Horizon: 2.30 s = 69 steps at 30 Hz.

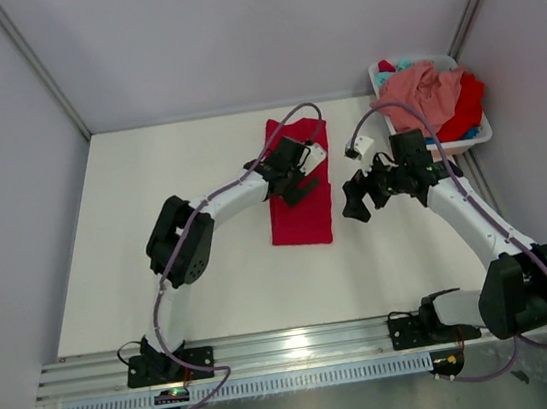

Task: Fold and stack the t-shirts
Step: Fold the tshirt

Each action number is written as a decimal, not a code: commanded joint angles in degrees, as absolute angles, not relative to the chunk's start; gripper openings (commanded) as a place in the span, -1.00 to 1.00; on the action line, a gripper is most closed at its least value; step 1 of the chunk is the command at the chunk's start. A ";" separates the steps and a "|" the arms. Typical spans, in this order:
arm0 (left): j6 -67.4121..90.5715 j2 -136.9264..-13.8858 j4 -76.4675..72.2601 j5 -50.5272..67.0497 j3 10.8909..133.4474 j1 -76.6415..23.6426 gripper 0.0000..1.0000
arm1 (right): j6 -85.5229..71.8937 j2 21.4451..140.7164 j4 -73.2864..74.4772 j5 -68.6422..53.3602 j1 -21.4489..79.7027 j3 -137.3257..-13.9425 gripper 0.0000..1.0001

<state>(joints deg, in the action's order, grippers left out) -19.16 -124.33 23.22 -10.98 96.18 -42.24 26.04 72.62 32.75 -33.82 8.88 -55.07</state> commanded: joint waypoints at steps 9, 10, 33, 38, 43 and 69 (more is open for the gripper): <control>-16.62 -107.06 21.09 -14.70 98.00 -41.92 0.98 | 28.21 75.06 29.18 -33.93 9.14 -52.56 0.99; -16.09 -105.92 22.57 -12.33 97.30 -41.92 0.98 | 28.47 75.32 28.92 -33.84 9.14 -52.38 0.99; -13.98 -93.52 27.51 -3.86 76.20 -41.92 0.98 | 31.90 94.74 31.10 -35.50 21.97 -70.92 0.99; -14.59 -93.08 27.33 -8.34 76.11 -41.92 0.98 | 33.05 99.57 35.23 -38.40 24.34 -75.32 0.99; -15.73 -92.55 27.07 -9.84 75.85 -41.92 0.98 | 33.84 103.09 38.05 -40.96 25.05 -75.41 0.99; -14.76 -87.37 31.72 -9.93 82.00 -40.08 0.98 | 28.92 117.25 49.57 -40.78 25.05 -83.23 0.99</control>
<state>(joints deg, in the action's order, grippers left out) -15.44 -90.83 31.05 -10.72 79.13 -41.17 29.61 116.03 47.29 -39.92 24.75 -82.56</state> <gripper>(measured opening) 0.991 0.993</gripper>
